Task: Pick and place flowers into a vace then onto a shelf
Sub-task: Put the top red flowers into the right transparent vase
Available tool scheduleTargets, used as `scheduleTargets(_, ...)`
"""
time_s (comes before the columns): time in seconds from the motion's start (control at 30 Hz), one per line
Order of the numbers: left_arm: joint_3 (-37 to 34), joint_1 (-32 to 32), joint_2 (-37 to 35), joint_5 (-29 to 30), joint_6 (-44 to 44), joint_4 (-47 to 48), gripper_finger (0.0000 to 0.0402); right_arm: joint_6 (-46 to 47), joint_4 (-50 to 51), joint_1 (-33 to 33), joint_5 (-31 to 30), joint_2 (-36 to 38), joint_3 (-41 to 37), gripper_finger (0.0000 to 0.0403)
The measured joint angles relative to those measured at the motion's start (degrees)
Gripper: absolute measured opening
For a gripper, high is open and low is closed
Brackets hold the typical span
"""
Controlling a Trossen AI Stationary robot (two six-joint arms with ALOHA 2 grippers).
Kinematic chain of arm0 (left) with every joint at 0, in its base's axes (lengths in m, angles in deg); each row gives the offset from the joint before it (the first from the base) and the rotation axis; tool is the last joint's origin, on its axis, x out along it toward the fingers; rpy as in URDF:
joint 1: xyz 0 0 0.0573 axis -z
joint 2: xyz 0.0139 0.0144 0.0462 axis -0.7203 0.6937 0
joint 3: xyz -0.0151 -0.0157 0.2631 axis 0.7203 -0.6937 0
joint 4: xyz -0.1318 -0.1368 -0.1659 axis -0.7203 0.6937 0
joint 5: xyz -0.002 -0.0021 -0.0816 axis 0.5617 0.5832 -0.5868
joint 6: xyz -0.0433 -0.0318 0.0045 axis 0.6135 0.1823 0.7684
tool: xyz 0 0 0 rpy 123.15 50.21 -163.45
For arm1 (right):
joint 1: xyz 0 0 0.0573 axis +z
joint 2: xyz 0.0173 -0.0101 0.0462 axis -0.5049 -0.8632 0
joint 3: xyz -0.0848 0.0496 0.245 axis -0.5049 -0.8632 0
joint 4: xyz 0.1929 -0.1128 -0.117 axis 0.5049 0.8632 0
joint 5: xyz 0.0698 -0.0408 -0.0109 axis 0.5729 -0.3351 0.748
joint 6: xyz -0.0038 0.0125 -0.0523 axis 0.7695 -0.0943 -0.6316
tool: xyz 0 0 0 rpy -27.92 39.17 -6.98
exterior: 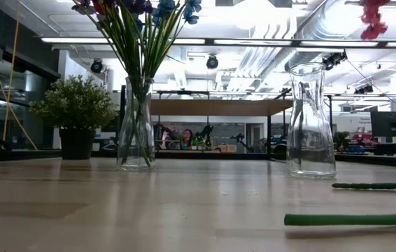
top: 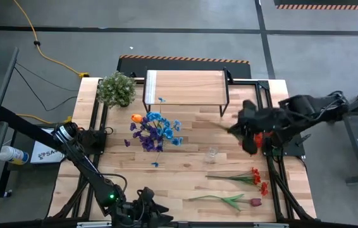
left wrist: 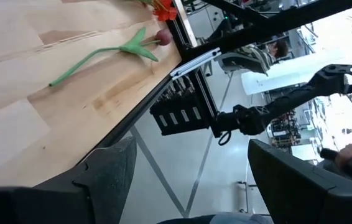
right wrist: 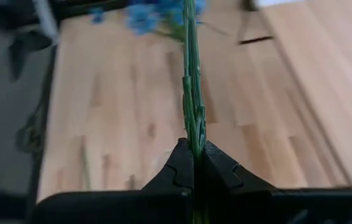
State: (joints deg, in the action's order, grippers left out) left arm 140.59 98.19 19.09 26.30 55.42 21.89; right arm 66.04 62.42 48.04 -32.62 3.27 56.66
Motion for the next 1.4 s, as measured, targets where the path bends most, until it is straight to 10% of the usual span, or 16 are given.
scheduleTargets(0.57, -0.02, -0.02, -0.02, 1.51, -9.50, -9.02, 0.0340, 1.64, 10.45, 20.15, 2.12, -18.34, 15.44, 0.0001)
scheduleTargets(0.97, -0.04, -0.02, -6.04, 2.38, -37.60, -25.57, 0.0340, 5.39, 10.37, 23.55, 2.16, -23.86, 15.98, 0.0001)
scheduleTargets(1.4, 0.03, -5.24, -9.72, -5.29, -31.50, -25.92, 0.0340, -8.92, 9.01, 23.40, -5.96, -24.05, 15.98, 0.0001)
